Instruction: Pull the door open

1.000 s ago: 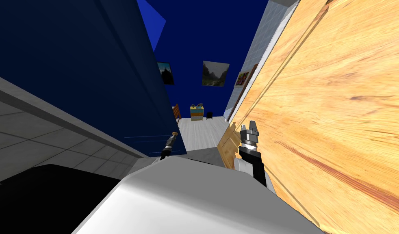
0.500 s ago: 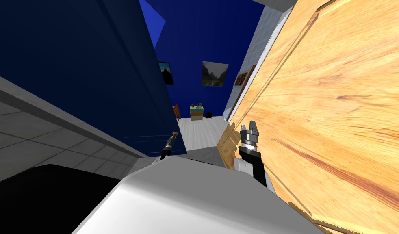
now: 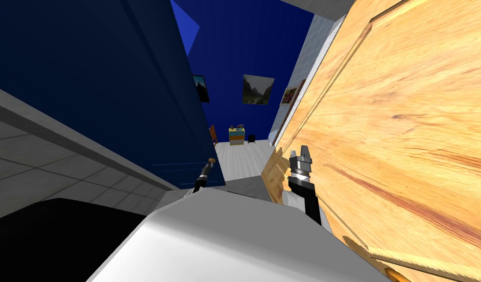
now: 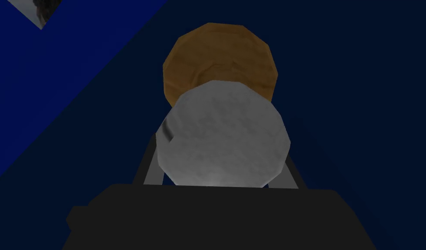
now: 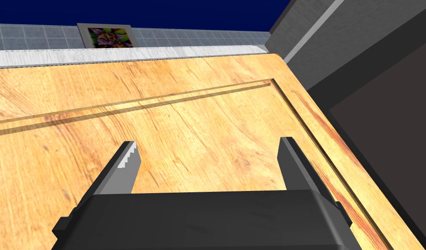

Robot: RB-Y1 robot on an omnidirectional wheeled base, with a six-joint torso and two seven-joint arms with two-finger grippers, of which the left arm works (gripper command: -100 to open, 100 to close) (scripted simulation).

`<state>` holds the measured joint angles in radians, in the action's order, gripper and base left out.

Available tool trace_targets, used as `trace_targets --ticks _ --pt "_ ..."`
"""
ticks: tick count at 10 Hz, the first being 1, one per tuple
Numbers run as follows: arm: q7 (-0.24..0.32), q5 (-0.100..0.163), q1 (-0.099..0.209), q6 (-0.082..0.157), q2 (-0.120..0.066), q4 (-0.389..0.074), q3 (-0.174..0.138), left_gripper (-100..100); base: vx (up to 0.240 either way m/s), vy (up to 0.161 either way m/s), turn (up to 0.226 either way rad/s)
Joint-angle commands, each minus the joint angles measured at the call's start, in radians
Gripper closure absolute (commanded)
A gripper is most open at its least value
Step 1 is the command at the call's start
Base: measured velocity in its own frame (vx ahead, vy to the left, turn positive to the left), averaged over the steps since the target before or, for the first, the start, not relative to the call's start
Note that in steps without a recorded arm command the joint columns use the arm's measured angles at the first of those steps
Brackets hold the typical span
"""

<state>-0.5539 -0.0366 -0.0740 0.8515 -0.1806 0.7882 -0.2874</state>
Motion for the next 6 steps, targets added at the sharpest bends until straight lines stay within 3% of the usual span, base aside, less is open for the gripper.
trace_targets --ticks 1,6 --pt "0.042 0.004 -0.002 -0.003 0.009 -0.001 0.017 100 -0.027 0.009 -0.028" --pt "0.161 0.045 0.008 -0.002 0.001 -0.012 0.042 100 -0.025 0.006 -0.024"
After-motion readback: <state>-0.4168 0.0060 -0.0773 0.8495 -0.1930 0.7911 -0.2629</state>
